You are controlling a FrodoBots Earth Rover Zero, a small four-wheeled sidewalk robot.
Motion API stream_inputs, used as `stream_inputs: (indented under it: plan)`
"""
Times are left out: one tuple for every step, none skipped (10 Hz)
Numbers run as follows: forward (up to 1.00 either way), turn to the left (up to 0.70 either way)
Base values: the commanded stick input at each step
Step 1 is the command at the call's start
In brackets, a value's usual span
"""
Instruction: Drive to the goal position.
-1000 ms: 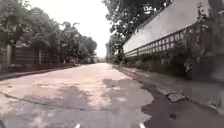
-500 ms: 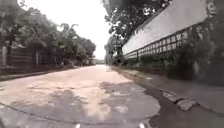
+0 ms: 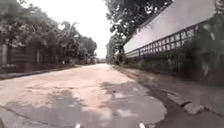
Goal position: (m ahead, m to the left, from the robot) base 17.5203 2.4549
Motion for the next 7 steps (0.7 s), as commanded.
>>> stream_inputs:
  plan:
    - [0.85,0.0]
    - [0.85,0.0]
    - [0.85,0.0]
    - [0.85,0.0]
    - [0.85,0.0]
    - [0.85,0.0]
    - [0.85,0.0]
